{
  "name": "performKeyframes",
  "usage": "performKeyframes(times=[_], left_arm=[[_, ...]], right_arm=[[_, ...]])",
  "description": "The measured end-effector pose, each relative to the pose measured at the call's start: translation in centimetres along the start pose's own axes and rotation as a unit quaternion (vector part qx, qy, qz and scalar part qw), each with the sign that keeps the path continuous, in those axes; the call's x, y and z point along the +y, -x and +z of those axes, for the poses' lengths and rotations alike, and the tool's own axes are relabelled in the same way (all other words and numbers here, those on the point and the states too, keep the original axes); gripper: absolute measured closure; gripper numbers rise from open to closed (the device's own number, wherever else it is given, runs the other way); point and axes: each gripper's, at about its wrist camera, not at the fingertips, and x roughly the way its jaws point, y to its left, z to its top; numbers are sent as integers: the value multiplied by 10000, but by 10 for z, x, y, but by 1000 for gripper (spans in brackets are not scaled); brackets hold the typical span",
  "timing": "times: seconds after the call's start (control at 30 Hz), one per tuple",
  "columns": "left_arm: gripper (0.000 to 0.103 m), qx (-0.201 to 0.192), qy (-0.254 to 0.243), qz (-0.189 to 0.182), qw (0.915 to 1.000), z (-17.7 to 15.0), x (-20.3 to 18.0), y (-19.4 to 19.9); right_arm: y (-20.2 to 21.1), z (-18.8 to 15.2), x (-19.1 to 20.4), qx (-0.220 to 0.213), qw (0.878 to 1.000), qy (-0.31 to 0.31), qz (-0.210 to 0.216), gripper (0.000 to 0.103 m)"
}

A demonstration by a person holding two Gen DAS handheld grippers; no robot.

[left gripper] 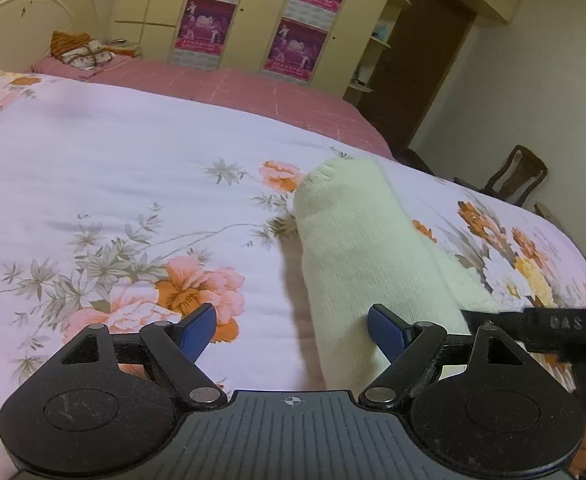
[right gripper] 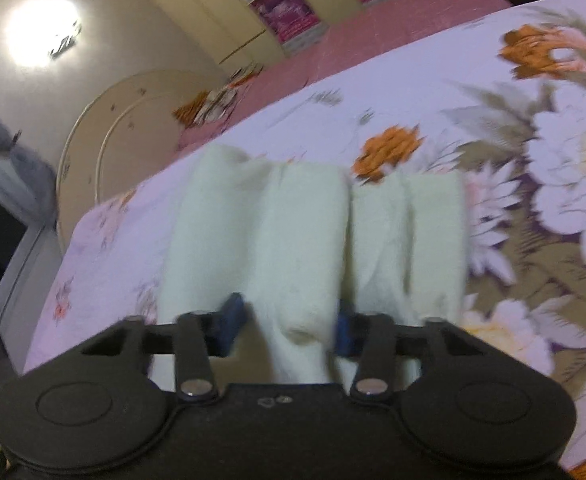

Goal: Fold small clothes
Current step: 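Regrasp the sweater's folded end with the right gripper and tuck it under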

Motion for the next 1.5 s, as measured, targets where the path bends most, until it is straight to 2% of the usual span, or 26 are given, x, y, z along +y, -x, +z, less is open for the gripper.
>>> performKeyframes(times=[0.1, 0.17, 0.27, 0.33, 0.43, 0.47, 0.53, 0.6, 0.67, 0.83, 1.03, 1.13, 1.17, 1.2, 1.3, 1.33, 1.43, 1.47, 1.5], left_arm=[[21, -19, -24, 4, 10000, 0, -2, 0], [21, -19, -25, -33, 10000, 1, -4, 0], [21, 10, -82, -170, 9998, 0, -11, 0], [21, 81, -198, -249, 9995, -4, -18, -1], [20, 201, -384, -206, 9988, -9, -26, -6], [16, 235, -353, -159, 9990, -10, -25, -8], [14, 319, -165, -124, 9993, -6, -21, -7], [14, 367, -103, -170, 9991, -5, -16, 2], [14, 364, -257, -185, 9988, -10, -15, 13], [14, 677, -310, -335, 9967, -36, -11, 30], [14, 820, -499, -370, 9947, -59, -12, 48], [14, 907, -558, -422, 9934, -66, -14, 56], [14, 909, -618, -412, 9931, -69, -15, 58], [14, 914, -675, -417, 9927, -72, -17, 59], [14, 915, -683, -419, 9926, -74, -17, 60], [14, 926, -644, -426, 9927, -73, -17, 60], [14, 934, -508, -453, 9933, -69, -13, 61], [14, 939, -500, -449, 9933, -68, -13, 61], [14, 929, -506, -429, 9935, -67, -12, 61]], right_arm=[[17, -8, 16, -348, 9985, 334, -262, 87], [35, -18, 34, -814, 9914, 780, -667, 87], [59, -31, 44, -1246, 9816, 1029, -1016, 87], [64, -38, 35, -1180, 9836, 806, -1102, 87], [51, -49, 10, -921, 9817, 616, -1547, 87], [49, -50, 2, -947, 9823, 498, -1538, 85], [50, -47, 1, -964, 9836, 318, -1494, 82], [60, -46, 5, -934, 9857, 208, -1386, 69], [72, -52, 4, -890, 9898, 36, -1115, 58], [92, -80, 4, -584, 9928, -193, -1027, 58], [106, -109, 10, -510, 9876, -125, -1478, 58], [116, -116, 3, -570, 9863, -444, -1481, 56], [117, -119, 3, -564, 9867, -542, -1422, 60], [119, -122, 5, -602, 9869, -544, -1391, 74], [122, -122, 16, -727, 9874, -365, -1361, 92], [120, -121, 16, -686, 9891, -417, -1235, 93], [118, -117, 16, -632, 9904, -569, -1094, 93], [114, -115, 13, -472, 9919, -652, -984, 85], [111, -117, 9, -357, 9917, -758, -974, 71]])
